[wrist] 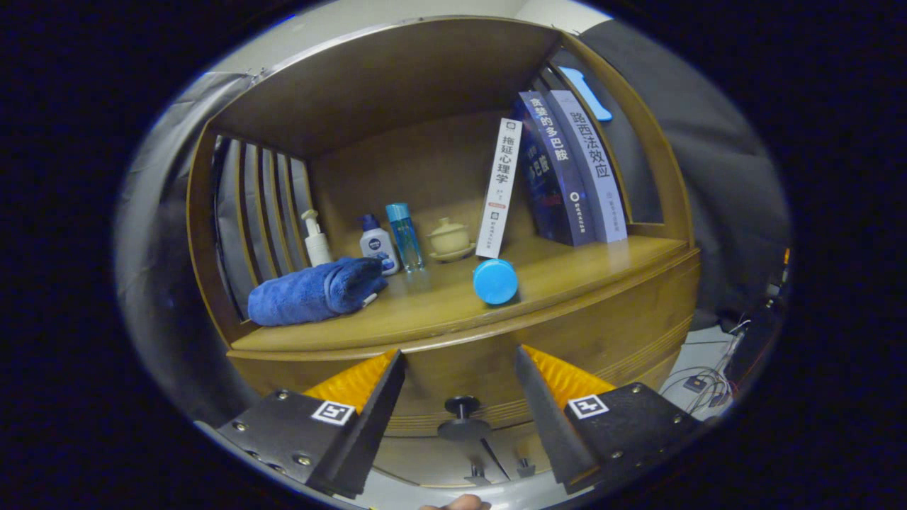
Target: Pull open the drawer, take out the items inside it, and place them on the countertop above the cabinet.
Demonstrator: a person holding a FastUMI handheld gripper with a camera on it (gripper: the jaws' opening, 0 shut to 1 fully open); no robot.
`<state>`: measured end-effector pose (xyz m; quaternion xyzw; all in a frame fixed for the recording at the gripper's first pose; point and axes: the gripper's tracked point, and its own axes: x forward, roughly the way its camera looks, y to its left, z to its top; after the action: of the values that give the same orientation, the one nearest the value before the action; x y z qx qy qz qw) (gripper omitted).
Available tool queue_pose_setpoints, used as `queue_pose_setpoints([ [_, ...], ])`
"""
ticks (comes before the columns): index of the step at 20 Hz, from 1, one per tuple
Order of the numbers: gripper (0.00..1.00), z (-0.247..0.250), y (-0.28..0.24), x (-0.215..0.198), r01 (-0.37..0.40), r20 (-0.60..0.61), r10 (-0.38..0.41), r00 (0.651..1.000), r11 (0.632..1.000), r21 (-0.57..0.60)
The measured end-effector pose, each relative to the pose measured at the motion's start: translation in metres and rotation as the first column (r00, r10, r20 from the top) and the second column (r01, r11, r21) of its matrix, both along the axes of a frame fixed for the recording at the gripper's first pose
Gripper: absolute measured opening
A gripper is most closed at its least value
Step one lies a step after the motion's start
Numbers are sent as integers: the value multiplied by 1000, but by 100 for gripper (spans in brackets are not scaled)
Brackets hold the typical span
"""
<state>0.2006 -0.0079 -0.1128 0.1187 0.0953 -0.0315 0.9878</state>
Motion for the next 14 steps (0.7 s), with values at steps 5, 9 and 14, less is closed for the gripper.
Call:
queue_pose_setpoints([
  [5, 94, 32, 29, -18, -20, 49, 23, 999, 998, -65],
  [9, 94, 62, 36, -40, -2, 101, 11, 995, 996, -84],
  [14, 94, 92, 16, -65, 76, 119, -61, 991, 989, -130],
])
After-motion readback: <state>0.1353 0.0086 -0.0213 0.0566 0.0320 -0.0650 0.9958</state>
